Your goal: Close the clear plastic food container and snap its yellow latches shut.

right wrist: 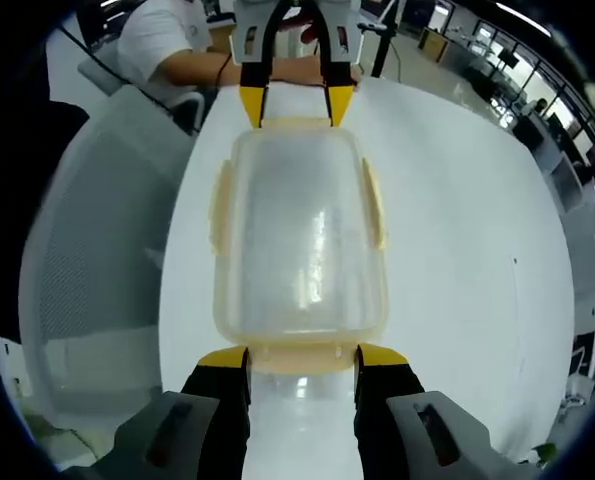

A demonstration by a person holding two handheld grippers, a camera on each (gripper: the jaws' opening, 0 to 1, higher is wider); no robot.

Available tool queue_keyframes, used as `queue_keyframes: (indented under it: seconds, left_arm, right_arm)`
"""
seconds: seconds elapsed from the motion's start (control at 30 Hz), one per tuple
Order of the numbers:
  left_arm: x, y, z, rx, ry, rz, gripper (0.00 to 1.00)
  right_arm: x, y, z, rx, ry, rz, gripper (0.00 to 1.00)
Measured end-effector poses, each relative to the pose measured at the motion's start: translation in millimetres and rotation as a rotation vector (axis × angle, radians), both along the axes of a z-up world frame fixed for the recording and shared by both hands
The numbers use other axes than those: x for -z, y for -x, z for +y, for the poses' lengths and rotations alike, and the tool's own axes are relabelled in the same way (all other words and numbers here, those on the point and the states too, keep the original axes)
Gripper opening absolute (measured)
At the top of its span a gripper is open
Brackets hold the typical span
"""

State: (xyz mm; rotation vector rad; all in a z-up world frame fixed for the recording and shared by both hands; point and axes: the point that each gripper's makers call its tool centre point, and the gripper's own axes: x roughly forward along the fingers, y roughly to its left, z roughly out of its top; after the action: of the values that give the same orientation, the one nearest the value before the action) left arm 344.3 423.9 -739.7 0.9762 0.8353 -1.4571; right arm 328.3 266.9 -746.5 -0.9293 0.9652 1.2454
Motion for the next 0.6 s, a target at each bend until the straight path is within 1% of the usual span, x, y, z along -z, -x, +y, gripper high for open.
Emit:
queue_keyframes:
  seconds: [0.17,0.3,0.6]
  left_arm:
    - [0.2,0.5,-4,0.000,0.002,-0.003,0.39]
    - [0.9,2.6,-9,-0.003,0.006,0.007,0.39]
    - [0.1,2.9,-16,0.011,0.011,-0.002,0.39]
  right_arm:
    - [-1.0,1,-4,0.004,0.003,-0.002,0.39]
    - [-0.4,2,-9,0.001,0.011,-0.002,0.39]
    - [-0.2,5,-15,0.013,0.015,-0.001,0.39]
